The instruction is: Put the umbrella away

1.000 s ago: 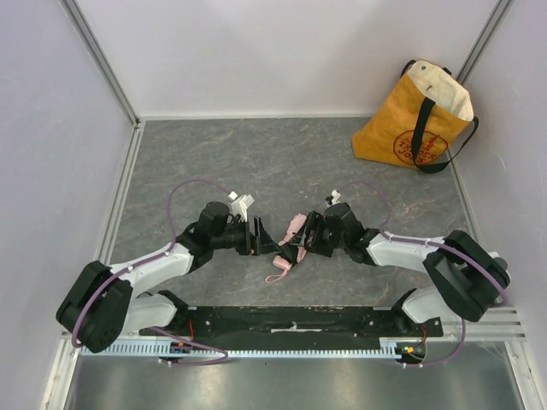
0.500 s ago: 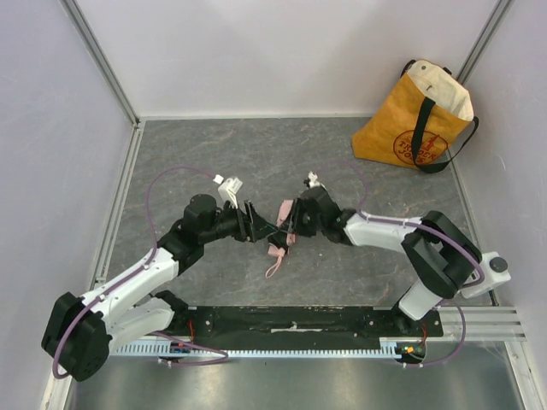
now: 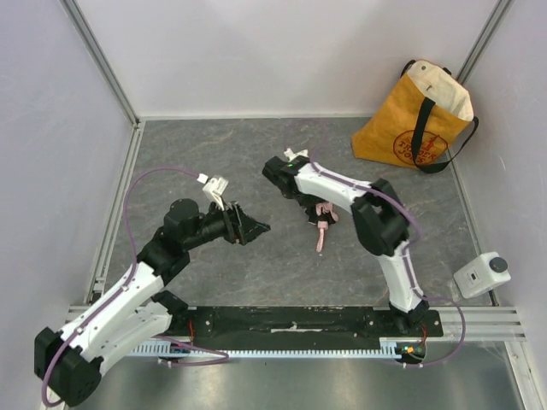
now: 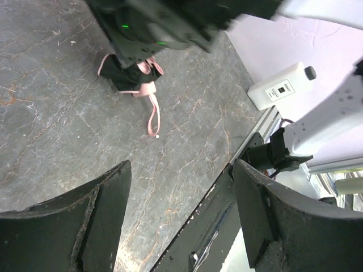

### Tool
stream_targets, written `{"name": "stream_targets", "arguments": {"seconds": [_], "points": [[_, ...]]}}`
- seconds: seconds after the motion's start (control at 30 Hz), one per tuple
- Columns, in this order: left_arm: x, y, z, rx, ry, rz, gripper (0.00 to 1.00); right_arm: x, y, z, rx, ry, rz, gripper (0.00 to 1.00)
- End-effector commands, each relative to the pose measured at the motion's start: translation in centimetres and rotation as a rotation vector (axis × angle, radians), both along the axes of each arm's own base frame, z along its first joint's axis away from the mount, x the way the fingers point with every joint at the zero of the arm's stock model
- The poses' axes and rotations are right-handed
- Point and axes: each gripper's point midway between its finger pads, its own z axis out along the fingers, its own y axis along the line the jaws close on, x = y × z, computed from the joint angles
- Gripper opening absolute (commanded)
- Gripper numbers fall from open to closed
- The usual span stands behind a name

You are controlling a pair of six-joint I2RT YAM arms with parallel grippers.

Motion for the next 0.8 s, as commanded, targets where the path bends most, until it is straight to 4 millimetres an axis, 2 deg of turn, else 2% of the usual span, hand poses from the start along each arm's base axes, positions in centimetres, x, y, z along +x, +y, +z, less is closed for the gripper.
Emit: {"name": "stream_targets", "arguments": {"seconds": [0.0,0.07,0.17,0.23,0.37,0.4,0.43,0.47,0.5,0.6,0.63,0.7,0.73,0.77], "points": [[-0.9,1.0,-0.2,0.034,-0.027,-0.007,0.78,1.3,-1.3,3.0,-0.378,-0.007,0.038,0.35],[-1.5,1.2,-0.1,0.031,-0.025,-0.021,0.78,2.3,0.3,1.6,-0.371,0.018,0.044,0.38],[-2.2,1.7,-0.2,0.009,-0.022,-0.003,0.79,3.5,4.0,-1.1,-0.287,0.055,0.086,0.44],[-2.4,1.7,-0.3,0.006,-0.036,-0.016,0.8,4.2,5.9,-1.9,-0.25,0.052,0.109,0.53],[-1.9,2.1,-1.1,0.071,-0.012,0.005,0.81,4.5,10.4,-1.4,-0.01,0.045,0.158,0.73],[-1.4,2.5,-1.4,0.079,-0.007,0.041,0.82,4.4,12.3,-0.3,0.088,0.023,0.205,0.8],[-1.0,2.6,-1.6,0.077,0.01,0.069,0.83,4.3,13.8,1.8,0.197,-0.007,0.244,0.85],[-0.8,2.6,-1.7,0.073,0.021,0.086,0.83,4.1,14.3,2.7,0.26,-0.017,0.259,0.87],[-0.6,2.7,-1.6,0.066,0.027,0.095,0.83,4.1,14.7,4.6,0.322,-0.042,0.28,0.88],[0.1,2.9,-1.9,0.038,0.062,0.155,0.83,3.7,15.0,8.9,0.551,-0.075,0.337,0.91],[0.5,2.8,-1.9,0.013,0.064,0.175,0.82,3.7,14.5,9.6,0.631,-0.07,0.341,0.91],[1.1,2.3,-2.3,-0.023,0.073,0.184,0.81,3.5,14.3,12.4,0.801,-0.088,0.393,0.91],[1.4,1.9,-2.4,-0.031,0.083,0.176,0.81,3.2,13.6,12.6,0.839,-0.076,0.401,0.91],[1.9,1.3,-3.1,-0.022,0.107,0.16,0.81,2.6,12.8,12.1,0.859,-0.046,0.409,0.91]]}}
